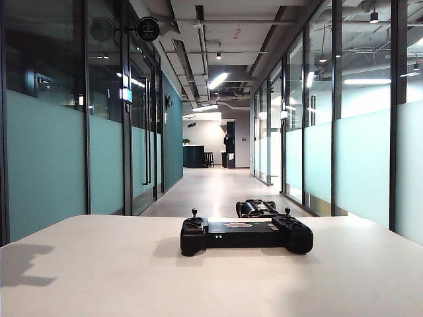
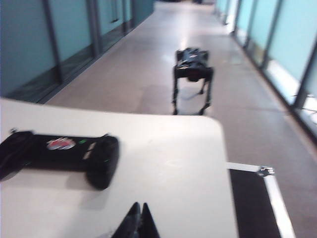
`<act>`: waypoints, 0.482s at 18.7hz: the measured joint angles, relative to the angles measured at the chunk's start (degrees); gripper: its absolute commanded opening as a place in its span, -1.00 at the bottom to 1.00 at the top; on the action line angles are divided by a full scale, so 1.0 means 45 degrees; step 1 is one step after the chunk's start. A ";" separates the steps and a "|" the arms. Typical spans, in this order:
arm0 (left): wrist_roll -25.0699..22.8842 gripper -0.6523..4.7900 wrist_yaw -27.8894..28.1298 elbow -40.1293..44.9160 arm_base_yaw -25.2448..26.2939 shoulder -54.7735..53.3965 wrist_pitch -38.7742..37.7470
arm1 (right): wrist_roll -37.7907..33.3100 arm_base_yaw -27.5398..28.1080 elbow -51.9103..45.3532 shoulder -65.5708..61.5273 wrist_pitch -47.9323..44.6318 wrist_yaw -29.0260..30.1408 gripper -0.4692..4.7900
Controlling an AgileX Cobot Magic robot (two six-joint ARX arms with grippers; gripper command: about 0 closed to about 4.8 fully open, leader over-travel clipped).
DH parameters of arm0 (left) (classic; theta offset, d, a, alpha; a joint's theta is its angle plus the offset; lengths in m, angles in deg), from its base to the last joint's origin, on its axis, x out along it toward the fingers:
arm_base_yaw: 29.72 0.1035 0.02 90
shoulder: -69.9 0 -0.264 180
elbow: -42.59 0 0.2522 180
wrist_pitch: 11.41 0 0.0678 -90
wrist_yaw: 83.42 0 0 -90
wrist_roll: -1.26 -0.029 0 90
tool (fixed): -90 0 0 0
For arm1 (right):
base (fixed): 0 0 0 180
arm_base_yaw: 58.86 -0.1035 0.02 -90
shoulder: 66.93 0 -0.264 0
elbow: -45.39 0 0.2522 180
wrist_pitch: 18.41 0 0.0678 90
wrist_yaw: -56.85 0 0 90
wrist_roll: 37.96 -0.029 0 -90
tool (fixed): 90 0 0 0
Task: Push the left joystick on the remote control sitting on the white table backward to make the robot dog back up in a straight line until it returns close to you.
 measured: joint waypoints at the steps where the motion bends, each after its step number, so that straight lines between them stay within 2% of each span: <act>1: 0.0000 -0.78 0.0000 0.0000 0.0000 0.0000 -0.0005 | 0.0000 0.0214 -0.0058 0.0243 0.0053 0.0029 -0.84; 6: 0.0000 -0.78 0.0000 0.0000 0.0000 0.0000 0.0000 | 0.0000 0.1651 -0.0170 0.1127 0.0136 0.1987 -0.85; 9: 0.0000 -0.78 0.0000 0.0000 0.0000 0.0000 -0.0005 | -0.0015 0.2589 -0.0170 0.1885 0.0602 0.1991 -0.84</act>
